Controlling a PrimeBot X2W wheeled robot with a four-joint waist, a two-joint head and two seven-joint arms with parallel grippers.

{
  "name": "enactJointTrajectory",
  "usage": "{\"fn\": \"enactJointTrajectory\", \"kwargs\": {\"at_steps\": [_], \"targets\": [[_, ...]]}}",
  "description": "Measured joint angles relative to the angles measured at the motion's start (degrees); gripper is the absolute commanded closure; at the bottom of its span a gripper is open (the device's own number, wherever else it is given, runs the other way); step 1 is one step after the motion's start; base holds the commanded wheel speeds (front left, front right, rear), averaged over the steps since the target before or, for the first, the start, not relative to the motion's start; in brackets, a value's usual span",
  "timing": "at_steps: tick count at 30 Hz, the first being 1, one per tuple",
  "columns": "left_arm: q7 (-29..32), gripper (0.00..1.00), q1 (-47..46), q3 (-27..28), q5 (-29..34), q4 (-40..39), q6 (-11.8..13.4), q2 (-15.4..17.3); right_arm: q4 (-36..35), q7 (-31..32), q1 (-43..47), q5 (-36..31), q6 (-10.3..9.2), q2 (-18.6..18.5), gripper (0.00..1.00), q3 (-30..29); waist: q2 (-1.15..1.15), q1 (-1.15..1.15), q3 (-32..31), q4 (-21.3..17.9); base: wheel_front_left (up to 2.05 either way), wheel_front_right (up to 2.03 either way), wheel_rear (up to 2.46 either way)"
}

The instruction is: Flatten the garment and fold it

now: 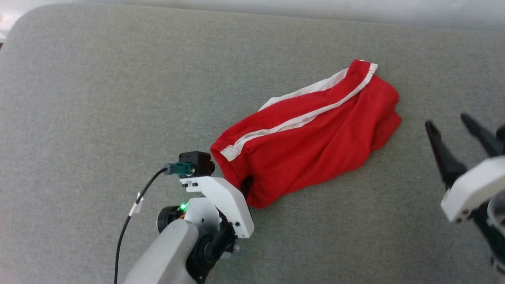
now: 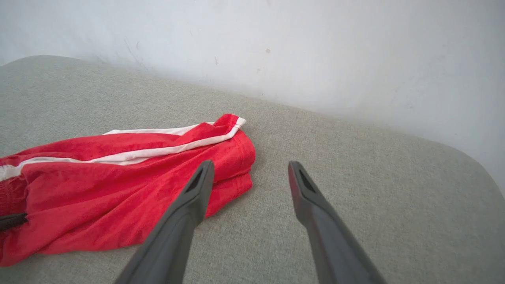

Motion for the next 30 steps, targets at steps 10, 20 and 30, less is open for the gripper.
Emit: {"fn": "enactJointTrajectory", "kwargs": {"at_steps": [10,20,30], "targets": [[-1.2,1.00,-1.0,-1.6,0.2,0.3,-1.3,-1.8,13.0,15.1,-17.2,2.0,0.01,-3.7,0.00,0.9,0.00,0.00,1.5,2.9,0.00,0.00,0.00],[-2.4,1.00,-3.8,-3.2,0.5,1.1,-2.9,-4.2,25.9,17.6,-23.6,-1.4,0.01,-2.9,0.00,0.4,0.00,0.01,4.7,5.8,0.00,0.00,0.00],[-3.2,1.00,-6.0,-3.6,0.5,1.7,-3.4,-5.5,30.6,20.5,-24.9,-0.1,0.00,-1.7,0.00,0.1,0.00,0.00,7.2,7.1,0.00,0.00,0.00]]}}
